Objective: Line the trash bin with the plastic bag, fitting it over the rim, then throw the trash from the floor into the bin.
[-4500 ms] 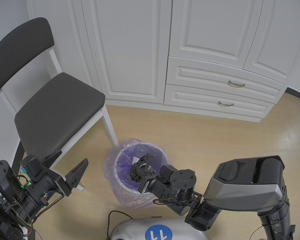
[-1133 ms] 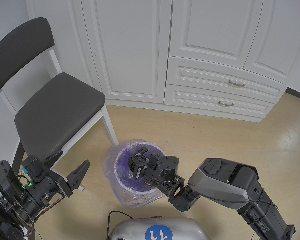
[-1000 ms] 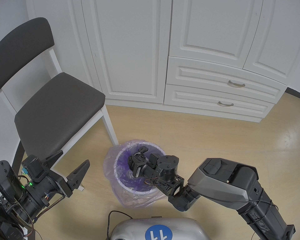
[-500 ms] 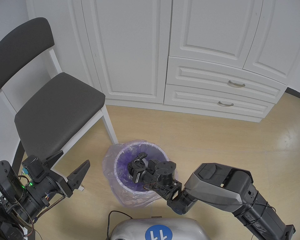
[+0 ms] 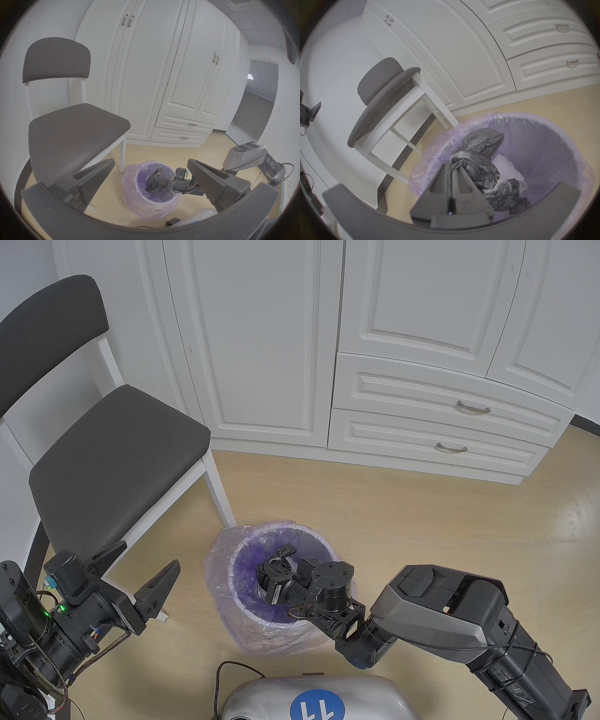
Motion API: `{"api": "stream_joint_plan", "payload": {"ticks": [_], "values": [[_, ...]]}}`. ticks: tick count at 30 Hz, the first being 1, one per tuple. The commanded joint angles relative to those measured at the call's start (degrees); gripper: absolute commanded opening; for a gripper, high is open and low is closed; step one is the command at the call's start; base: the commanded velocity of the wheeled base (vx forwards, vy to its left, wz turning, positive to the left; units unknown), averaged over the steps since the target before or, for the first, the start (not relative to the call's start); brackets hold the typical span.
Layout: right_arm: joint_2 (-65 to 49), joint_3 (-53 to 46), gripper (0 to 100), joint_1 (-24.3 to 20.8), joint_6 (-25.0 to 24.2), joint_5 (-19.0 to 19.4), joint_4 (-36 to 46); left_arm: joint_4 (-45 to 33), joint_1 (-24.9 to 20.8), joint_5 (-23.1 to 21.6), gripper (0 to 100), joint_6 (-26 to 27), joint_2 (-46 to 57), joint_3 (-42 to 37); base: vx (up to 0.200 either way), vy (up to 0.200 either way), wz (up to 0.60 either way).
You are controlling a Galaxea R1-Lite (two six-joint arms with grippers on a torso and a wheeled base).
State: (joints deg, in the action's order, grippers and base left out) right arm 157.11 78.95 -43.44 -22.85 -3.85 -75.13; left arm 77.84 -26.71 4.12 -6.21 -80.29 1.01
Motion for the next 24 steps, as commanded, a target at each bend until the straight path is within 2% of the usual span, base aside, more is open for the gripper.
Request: {"api": "stream_joint_plan", "payload": {"ticks": [1,7,8,18,24], "values": [[-2.0,-0.6,0,-0.1,0.1,0.0,-0.1,0.0,0.0,0.0,100,0.0,0.1,-1.0,0.000,0.000,0.00],[-1.3,-0.9,0,-0.2,0.1,0.0,0.1,0.0,0.0,0.0,100,0.0,0.0,-1.0,0.000,0.000,0.00],[-1.1,-1.3,100,-0.2,0.1,0.0,0.2,0.0,0.0,0.0,100,0.0,0.0,-1.0,0.000,0.000,0.00],[-1.9,-1.5,100,0.5,0.3,0.0,-0.2,-0.1,0.0,0.1,100,0.0,-0.3,-1.0,0.000,0.000,0.00],[-8.8,-9.0,100,1.0,3.4,0.6,-2.3,-0.1,-1.1,0.1,100,0.0,-0.7,-1.0,0.000,0.000,0.00]]}}
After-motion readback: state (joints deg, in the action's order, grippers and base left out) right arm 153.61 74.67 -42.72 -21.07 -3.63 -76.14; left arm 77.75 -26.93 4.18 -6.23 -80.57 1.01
